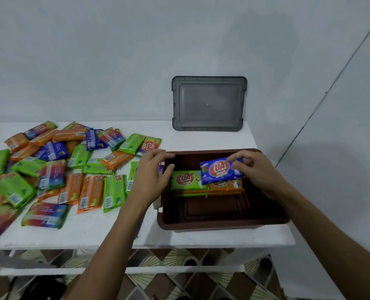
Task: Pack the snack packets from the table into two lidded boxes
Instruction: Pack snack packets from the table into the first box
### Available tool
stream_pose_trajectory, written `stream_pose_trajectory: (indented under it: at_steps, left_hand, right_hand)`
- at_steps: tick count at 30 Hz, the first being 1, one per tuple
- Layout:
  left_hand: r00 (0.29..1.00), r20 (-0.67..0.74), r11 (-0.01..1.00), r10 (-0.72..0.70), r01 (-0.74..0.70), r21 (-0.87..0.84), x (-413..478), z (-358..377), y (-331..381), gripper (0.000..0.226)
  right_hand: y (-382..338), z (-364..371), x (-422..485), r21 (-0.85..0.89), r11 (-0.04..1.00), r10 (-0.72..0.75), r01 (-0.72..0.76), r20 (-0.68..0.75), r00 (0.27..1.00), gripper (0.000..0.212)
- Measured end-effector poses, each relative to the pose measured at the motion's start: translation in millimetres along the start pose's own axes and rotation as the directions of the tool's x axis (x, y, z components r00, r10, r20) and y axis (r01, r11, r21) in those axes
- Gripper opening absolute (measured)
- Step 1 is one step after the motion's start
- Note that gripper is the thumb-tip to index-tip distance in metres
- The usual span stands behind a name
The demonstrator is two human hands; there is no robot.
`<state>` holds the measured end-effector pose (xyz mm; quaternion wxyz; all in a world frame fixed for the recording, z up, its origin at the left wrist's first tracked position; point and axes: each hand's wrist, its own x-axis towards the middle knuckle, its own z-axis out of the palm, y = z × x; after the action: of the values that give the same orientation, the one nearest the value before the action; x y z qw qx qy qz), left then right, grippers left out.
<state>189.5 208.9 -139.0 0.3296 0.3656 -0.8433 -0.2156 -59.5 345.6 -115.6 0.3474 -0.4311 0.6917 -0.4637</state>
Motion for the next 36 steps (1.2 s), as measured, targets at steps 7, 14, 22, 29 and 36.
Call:
stream_pose_trajectory:
  at_steps: [7, 14, 22, 29, 36]
  left_hand:
    - [0.999, 0.022, 0.995, -0.033, 0.03, 0.099, -16, 18, -14, 0.025]
    - [0.999, 0.025, 0.994, -0.029, 0.027, 0.102, -17, 15, -13, 0.024]
    - [0.999, 0.039, 0.998, -0.019, 0.021, -0.052, -16, -5, -43, 0.026]
    - [0.987, 0.016, 0.981, -0.159, 0.156, 0.113, 14, -34, -126, 0.025]
    - [0.937, 0.107, 0.894, -0.332, 0.277, 0.352, 44, -44, -192, 0.048]
  right_hand:
    - [30, 3, 14, -0.382, 0.914, 0.118, -0.139, -0.079, 0.99, 0.021]
    - [31, 25, 14, -0.774, 0.631, 0.065, -0.047, -0.008, 0.998, 0.029]
    - [-15, 61, 39, -0.881, 0.427, -0.41, 0.203, 0.011, 0.912, 0.022]
    - [-48, 129, 120, -0.668, 0.653, -0.361, 0.359, 0.143, 0.922, 0.033]
    - [-43, 189, 219, -0.671, 0.682, -0.005, 0.291, 0.393, 0.92, 0.065]
